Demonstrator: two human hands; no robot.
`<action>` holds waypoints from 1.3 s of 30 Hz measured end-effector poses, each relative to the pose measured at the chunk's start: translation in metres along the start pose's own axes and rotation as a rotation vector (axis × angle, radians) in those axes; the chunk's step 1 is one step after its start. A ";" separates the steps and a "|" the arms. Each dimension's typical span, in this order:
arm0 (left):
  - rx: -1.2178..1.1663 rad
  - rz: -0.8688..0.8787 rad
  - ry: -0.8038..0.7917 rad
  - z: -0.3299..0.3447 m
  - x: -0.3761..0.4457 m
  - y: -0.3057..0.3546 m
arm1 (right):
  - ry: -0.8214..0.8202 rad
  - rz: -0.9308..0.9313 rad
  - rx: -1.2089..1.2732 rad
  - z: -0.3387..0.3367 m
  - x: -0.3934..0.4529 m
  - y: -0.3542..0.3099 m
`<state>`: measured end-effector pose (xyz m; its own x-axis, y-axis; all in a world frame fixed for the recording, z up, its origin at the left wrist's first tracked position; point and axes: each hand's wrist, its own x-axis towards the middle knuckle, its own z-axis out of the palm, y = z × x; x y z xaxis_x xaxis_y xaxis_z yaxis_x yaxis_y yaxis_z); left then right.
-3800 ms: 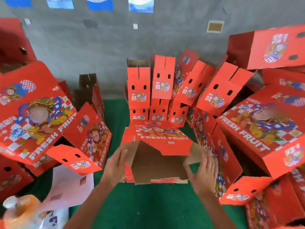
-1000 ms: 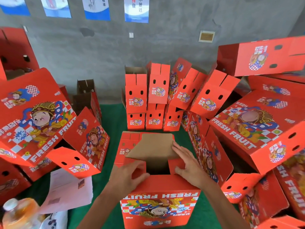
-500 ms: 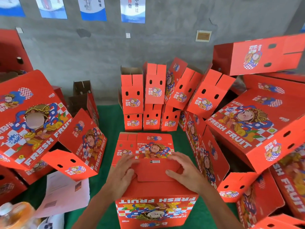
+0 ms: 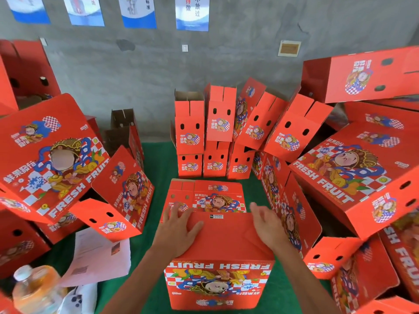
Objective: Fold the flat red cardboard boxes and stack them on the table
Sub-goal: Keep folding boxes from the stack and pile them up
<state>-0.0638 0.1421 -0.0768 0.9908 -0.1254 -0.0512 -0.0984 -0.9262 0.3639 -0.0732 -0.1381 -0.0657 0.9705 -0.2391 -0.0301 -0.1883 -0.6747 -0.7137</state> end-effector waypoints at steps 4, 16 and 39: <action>-0.151 -0.170 0.012 -0.003 -0.001 -0.008 | -0.398 0.615 0.248 -0.014 -0.008 0.018; -0.366 -0.141 0.119 -0.026 -0.024 -0.026 | -0.733 0.593 0.355 -0.026 -0.041 0.029; -0.720 0.110 1.239 -0.279 -0.195 -0.098 | 0.261 -1.545 0.059 0.004 -0.145 -0.368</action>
<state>-0.2212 0.3566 0.1568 0.4598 0.5480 0.6988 -0.4811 -0.5077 0.7147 -0.1436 0.1478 0.1981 0.1585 0.5178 0.8407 0.9376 -0.3459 0.0363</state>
